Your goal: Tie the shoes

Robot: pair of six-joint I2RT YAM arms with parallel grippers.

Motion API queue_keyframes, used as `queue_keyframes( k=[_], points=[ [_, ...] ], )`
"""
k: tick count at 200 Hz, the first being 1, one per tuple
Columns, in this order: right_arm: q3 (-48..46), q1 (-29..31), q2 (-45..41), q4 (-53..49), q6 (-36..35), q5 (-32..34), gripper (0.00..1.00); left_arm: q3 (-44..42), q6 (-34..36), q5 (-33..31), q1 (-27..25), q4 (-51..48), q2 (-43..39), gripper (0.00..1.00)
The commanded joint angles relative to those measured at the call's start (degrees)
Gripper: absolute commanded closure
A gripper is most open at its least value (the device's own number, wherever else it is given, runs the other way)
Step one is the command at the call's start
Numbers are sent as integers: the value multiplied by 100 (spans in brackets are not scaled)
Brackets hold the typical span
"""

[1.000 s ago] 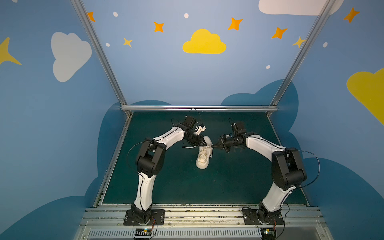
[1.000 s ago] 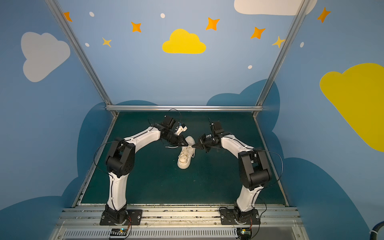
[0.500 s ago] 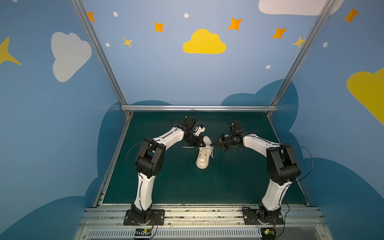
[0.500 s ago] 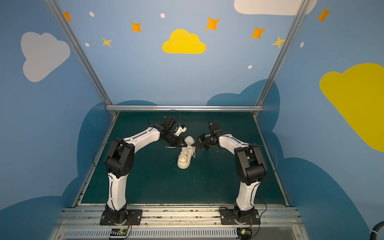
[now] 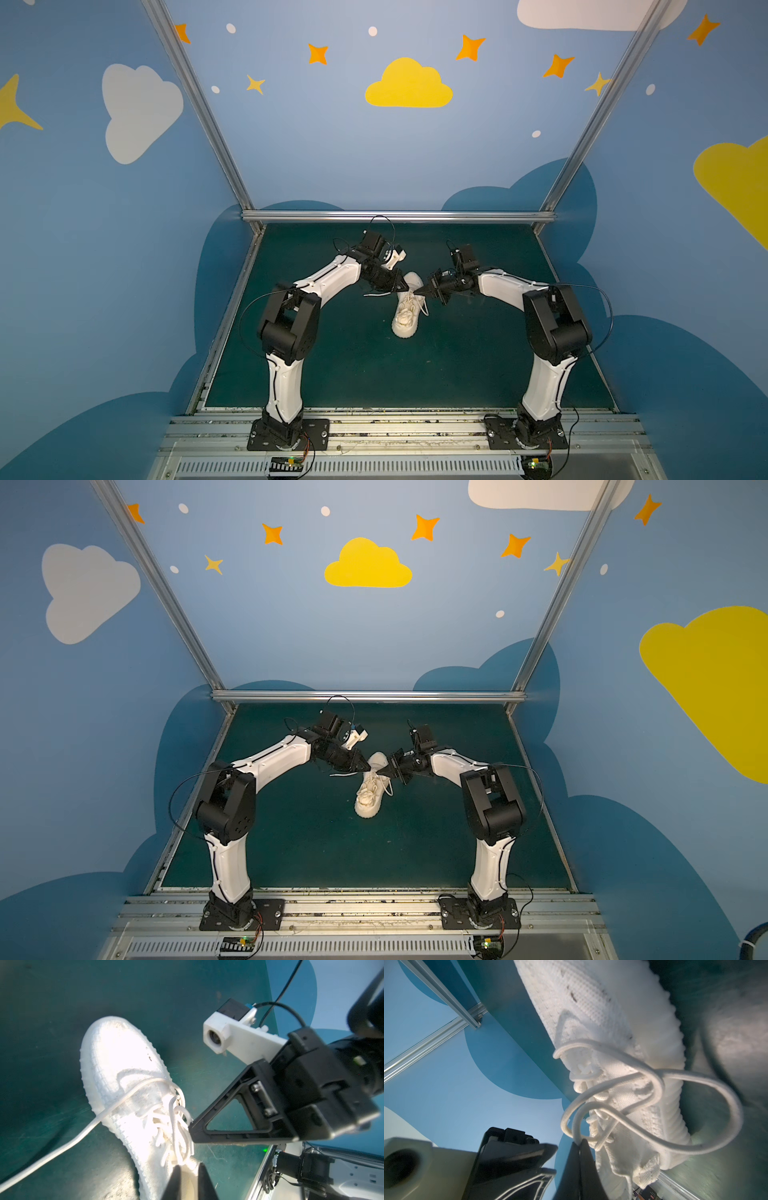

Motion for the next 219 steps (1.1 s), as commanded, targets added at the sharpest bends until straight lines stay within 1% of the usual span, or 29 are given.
queue_keyframes(
  k=[1, 32, 55, 123, 156, 190, 219],
  points=[
    [16, 17, 96, 200, 94, -43, 100, -46, -296, 225, 102, 157, 78, 77],
    [49, 8, 136, 240, 115, 40, 100, -276, -680, 344, 233, 698, 71, 76],
    [63, 9, 185, 114, 53, 86, 100, -258, -724, 433, 297, 677, 139, 78],
    [128, 82, 463, 359, 152, -17, 100, -148, -700, 502, 343, 444, 406, 80],
    [258, 171, 588, 496, 228, -97, 100, -180, -727, 544, 343, 479, 452, 81],
    [179, 219, 660, 1005, 492, -191, 100, -166, -735, 607, 341, 496, 462, 81],
    [138, 258, 699, 1335, 657, -278, 100, -403, -773, 679, 348, 740, 321, 79]
  ],
)
